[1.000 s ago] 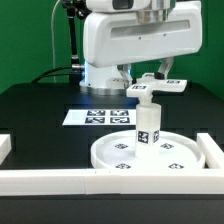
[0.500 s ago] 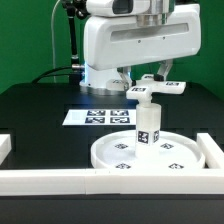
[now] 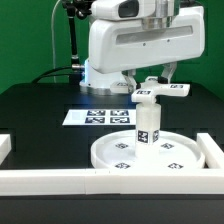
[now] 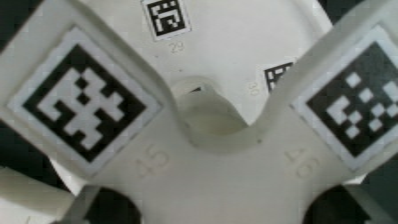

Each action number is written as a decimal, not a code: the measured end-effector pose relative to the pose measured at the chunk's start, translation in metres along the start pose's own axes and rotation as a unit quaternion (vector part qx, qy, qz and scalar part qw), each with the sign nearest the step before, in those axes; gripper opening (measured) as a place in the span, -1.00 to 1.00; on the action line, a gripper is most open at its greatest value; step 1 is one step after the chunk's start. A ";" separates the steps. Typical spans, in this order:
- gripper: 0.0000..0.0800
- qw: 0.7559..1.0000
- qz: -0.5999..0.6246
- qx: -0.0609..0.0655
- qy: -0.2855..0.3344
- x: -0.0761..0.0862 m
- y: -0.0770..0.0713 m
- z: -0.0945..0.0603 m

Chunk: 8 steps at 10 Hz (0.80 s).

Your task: Assemble round table

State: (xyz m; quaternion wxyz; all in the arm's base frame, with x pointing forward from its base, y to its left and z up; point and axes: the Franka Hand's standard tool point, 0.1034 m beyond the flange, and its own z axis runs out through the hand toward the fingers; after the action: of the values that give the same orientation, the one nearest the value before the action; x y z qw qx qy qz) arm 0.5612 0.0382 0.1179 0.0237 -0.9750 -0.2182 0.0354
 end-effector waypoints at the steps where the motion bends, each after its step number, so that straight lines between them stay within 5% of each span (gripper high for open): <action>1: 0.12 1.000 0.000 0.001 -0.002 -0.001 0.000 0.003; 8: 0.12 1.000 -0.009 0.000 -0.002 -0.001 0.005 0.011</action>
Offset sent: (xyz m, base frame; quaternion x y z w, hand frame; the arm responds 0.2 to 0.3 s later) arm 0.0020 -0.0010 -0.0084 0.0025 0.0044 -0.0167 0.9998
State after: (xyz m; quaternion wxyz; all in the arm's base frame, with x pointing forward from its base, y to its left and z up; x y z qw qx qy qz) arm 0.5611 0.0334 0.1068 0.0234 -0.9728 -0.2273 0.0372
